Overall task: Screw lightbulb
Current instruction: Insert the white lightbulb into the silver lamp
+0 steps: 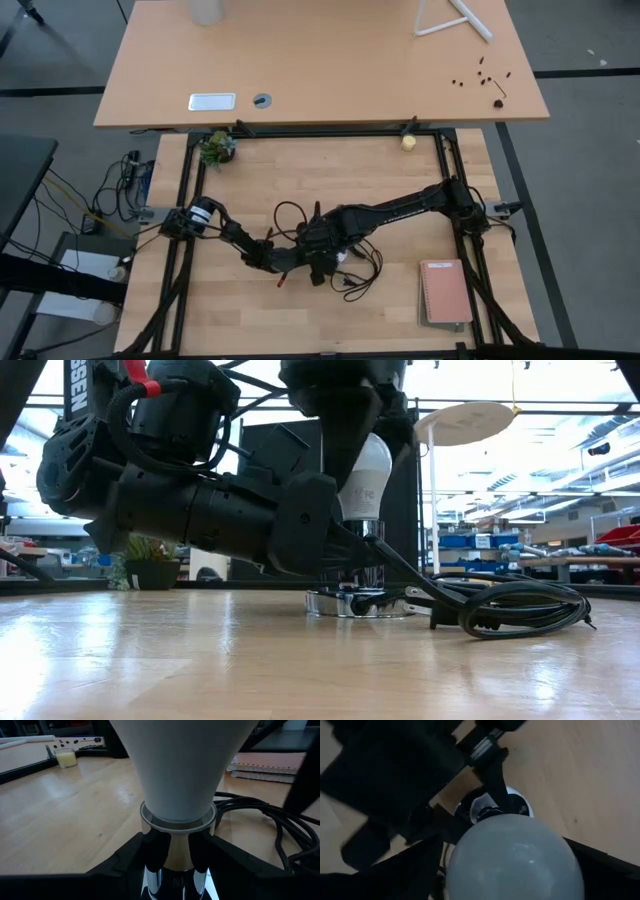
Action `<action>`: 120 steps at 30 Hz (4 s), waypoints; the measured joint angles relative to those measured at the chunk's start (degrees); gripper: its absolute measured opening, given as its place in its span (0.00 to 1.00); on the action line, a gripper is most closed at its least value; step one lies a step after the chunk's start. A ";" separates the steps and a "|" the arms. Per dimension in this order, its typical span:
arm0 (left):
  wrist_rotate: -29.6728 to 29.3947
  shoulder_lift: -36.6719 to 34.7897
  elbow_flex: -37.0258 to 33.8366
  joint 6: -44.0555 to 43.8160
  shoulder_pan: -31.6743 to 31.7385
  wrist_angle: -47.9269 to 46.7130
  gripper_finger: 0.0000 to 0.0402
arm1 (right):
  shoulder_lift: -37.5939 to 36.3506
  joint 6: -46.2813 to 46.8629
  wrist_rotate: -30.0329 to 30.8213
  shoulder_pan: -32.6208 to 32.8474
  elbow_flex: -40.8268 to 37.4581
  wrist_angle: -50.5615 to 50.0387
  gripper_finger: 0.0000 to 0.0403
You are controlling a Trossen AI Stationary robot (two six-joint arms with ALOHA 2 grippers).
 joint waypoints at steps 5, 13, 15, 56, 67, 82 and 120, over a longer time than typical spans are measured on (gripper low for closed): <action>0.05 0.00 0.00 0.00 0.00 -0.03 0.46 | -0.02 -14.93 0.03 -0.06 0.02 -0.28 0.93; 0.30 0.00 0.00 0.00 -0.02 -0.09 0.46 | -0.11 -38.78 0.03 0.39 0.07 -0.26 0.93; 0.29 0.00 0.00 0.00 -0.02 -0.13 0.46 | -0.11 -44.70 0.02 0.68 0.09 -0.26 0.93; 0.81 -0.09 0.09 0.35 -0.04 -0.85 0.46 | -0.24 -89.14 -0.01 0.97 0.13 -0.02 0.92; 0.84 -0.09 0.09 0.33 -0.04 -0.94 0.46 | -0.24 -87.71 -2.34 0.95 0.13 -0.11 0.78; 0.84 -0.09 0.09 0.03 -0.04 -1.03 0.46 | -0.24 -84.11 -2.78 0.79 0.13 -0.10 0.68; 1.12 -0.02 0.07 -0.24 -0.11 -0.59 0.46 | -0.24 -12.36 -1.01 0.67 0.13 3.14 0.68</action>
